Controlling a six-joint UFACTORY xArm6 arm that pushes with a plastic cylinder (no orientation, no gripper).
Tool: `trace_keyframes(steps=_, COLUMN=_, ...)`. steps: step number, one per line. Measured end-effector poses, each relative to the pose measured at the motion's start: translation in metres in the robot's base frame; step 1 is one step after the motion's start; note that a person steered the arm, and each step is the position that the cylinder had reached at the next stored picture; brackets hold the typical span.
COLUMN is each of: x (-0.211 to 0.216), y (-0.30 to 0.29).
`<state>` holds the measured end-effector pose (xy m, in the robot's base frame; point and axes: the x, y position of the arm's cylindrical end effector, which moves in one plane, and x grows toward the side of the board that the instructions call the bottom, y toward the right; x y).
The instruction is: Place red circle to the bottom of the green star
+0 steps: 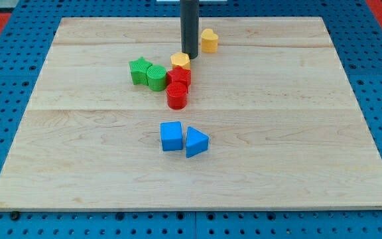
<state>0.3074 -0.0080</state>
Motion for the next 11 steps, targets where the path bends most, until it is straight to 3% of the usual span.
trace_keyframes(steps=3, x=0.014, y=-0.019)
trace_keyframes(steps=5, x=0.025, y=0.076)
trace_keyframes(steps=6, x=0.071, y=0.09)
trace_keyframes(steps=8, x=0.13, y=0.066)
trace_keyframes(steps=10, x=0.133, y=-0.015)
trace_keyframes(steps=11, x=0.135, y=-0.024)
